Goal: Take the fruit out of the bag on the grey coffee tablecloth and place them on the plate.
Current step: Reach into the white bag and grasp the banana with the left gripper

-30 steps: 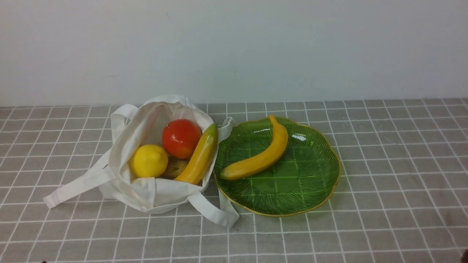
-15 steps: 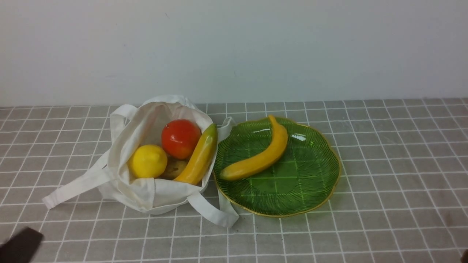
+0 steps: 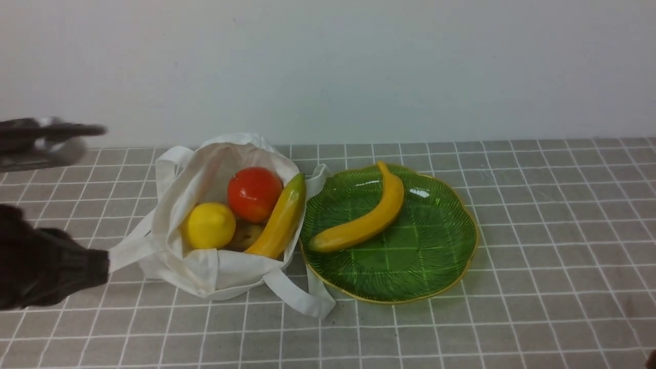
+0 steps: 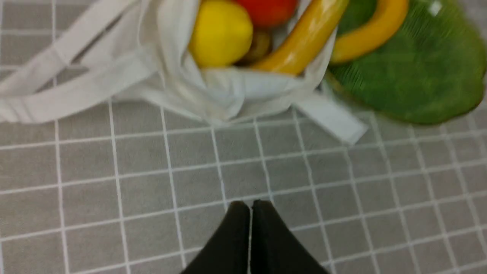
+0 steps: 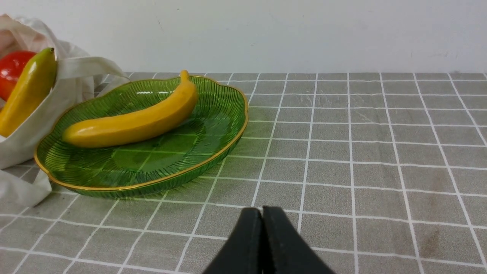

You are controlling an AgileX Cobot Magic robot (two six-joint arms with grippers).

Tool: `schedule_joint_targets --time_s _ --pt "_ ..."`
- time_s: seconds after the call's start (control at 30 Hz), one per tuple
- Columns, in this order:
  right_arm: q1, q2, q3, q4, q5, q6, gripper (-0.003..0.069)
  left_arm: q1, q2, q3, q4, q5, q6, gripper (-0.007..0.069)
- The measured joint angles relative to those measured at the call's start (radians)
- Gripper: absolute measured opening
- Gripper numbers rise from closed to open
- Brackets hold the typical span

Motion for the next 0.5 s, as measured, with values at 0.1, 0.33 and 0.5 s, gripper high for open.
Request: schedule_joint_targets --time_s 0.1,0.33,0.5 --pt "0.000 0.000 0.000 0.000 0.000 0.000 -0.0015 -0.027 0.243 -0.106 -0.071 0.042 0.114 -0.0008" --pt "0.000 0.000 0.000 0.000 0.000 0.000 -0.0015 -0.223 0.553 -0.286 -0.047 -0.008 0.070 -0.0008" --pt "0.000 0.000 0.000 0.000 0.000 0.000 -0.0015 -0.291 0.656 -0.404 0.044 -0.035 -0.014 -0.0007"
